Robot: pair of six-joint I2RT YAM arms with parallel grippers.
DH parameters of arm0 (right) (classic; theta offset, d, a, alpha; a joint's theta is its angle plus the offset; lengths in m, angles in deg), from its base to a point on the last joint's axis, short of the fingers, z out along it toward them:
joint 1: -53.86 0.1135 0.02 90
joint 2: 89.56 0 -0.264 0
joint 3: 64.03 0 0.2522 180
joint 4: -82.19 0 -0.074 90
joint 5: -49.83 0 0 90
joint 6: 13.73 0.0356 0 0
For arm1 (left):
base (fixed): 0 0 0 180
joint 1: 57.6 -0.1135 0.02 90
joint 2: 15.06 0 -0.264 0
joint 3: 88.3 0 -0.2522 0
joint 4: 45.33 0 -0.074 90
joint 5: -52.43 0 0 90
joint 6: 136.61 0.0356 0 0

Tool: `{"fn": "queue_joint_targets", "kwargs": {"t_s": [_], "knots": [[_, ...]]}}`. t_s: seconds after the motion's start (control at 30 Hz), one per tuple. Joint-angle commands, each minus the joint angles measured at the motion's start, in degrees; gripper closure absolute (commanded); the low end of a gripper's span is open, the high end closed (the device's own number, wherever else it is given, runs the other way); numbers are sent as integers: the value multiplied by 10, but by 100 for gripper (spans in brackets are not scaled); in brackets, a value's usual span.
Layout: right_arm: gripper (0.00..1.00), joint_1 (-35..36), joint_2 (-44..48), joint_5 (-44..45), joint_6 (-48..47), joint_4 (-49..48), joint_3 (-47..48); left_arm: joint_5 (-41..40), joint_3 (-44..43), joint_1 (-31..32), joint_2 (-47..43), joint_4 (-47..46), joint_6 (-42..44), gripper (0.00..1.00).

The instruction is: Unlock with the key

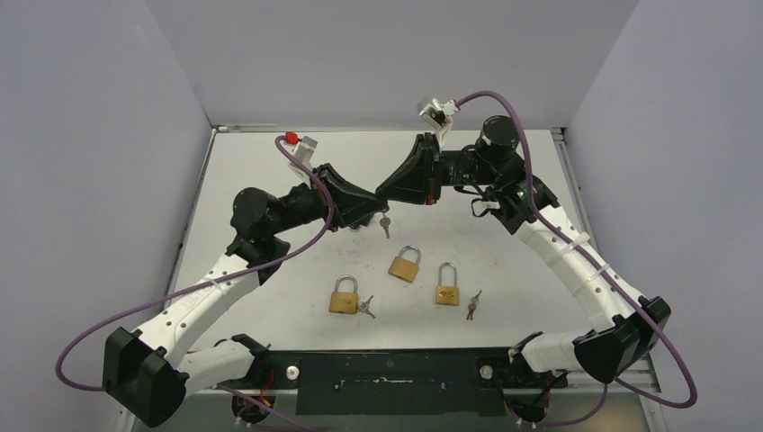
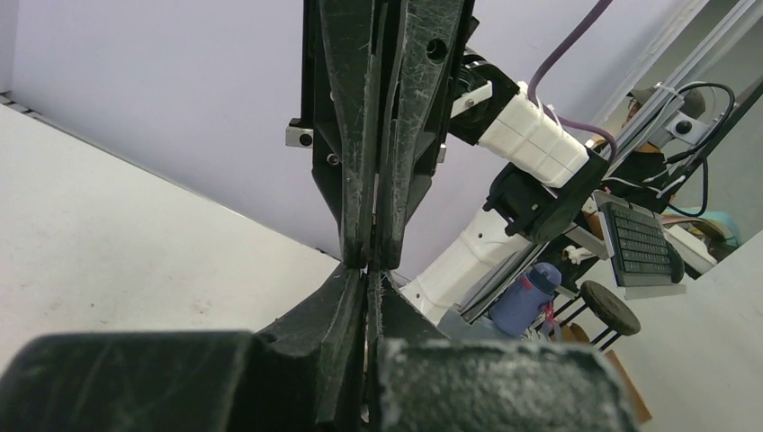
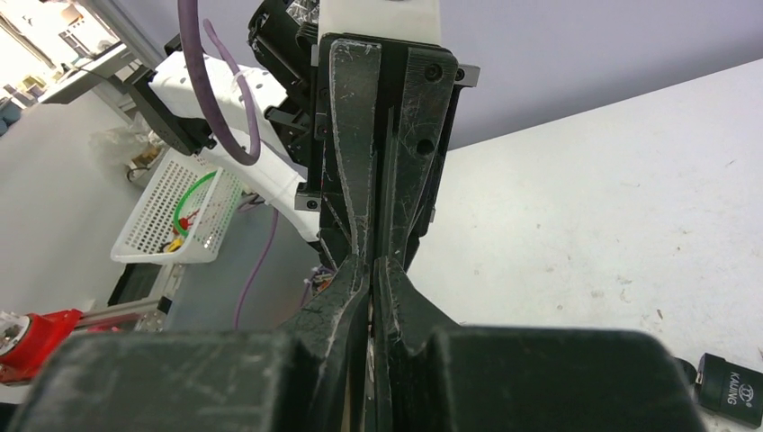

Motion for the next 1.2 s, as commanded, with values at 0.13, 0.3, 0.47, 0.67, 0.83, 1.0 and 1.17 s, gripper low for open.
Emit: {"fn": "queue_joint_targets", "kwargs": {"t_s": [0.13,0.3,0.47,0.67,0.83,1.0,1.17], "knots": [[55,8,41,73,39,-77,-35,-48,7,5,-6,-38,-14,100],[27,-1,98,125,109,-168,-143,-91,22,4,-15,-73,-62,100],[44,0,125,141,193,-284,-212,-96,21,4,-18,-83,-82,100],[66,5,122,179,212,-306,-223,-94,26,4,-19,-98,-98,100],[75,13,113,189,213,-309,-216,-94,35,5,-18,-113,-108,100],[84,31,103,185,195,-286,-205,-100,39,5,-18,-127,-120,100],[79,41,102,186,180,-271,-204,-118,43,5,-19,-143,-134,100]]}}
